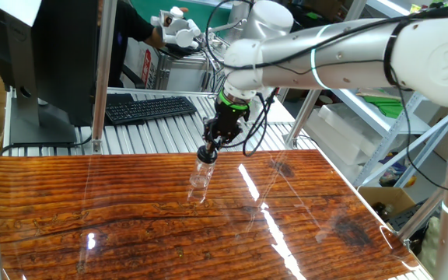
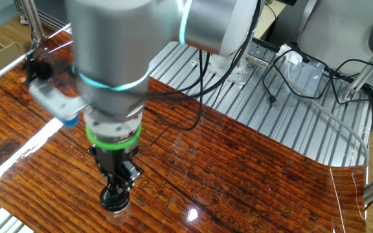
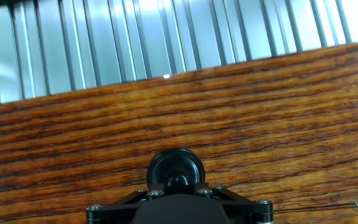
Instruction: Screw the lid onto the jar
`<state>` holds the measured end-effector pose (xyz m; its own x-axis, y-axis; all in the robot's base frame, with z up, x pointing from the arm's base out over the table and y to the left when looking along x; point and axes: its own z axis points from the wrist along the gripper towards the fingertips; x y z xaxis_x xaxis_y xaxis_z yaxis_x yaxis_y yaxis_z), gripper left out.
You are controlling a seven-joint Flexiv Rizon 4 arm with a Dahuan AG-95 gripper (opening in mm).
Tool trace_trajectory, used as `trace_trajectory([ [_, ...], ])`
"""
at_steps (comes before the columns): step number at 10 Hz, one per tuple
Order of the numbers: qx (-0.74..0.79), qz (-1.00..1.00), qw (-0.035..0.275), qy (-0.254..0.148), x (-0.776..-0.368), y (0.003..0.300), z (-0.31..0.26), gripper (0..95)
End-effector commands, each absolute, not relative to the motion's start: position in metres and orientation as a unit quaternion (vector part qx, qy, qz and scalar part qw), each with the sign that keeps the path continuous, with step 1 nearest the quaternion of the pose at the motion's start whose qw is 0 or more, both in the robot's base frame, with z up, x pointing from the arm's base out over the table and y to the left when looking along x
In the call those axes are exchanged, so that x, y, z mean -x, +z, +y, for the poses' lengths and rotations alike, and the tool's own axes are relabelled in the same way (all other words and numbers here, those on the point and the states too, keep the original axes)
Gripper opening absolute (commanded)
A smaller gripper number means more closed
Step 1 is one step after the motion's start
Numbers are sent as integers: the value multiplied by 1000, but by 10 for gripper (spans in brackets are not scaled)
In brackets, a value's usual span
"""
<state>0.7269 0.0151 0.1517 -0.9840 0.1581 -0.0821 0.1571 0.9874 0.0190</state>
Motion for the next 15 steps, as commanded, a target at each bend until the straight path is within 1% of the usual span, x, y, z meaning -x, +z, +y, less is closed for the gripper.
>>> trace_trajectory([
  [1,-78,997,23,5,-728,147,16,0],
  [3,-76,997,10,5,-729,151,16,0],
  [5,-74,997,4,4,-729,150,17,0],
  [7,-73,997,9,2,-729,149,17,0],
  [10,-69,998,6,1,-729,155,15,0],
  [15,-68,998,11,-1,-730,152,14,0],
])
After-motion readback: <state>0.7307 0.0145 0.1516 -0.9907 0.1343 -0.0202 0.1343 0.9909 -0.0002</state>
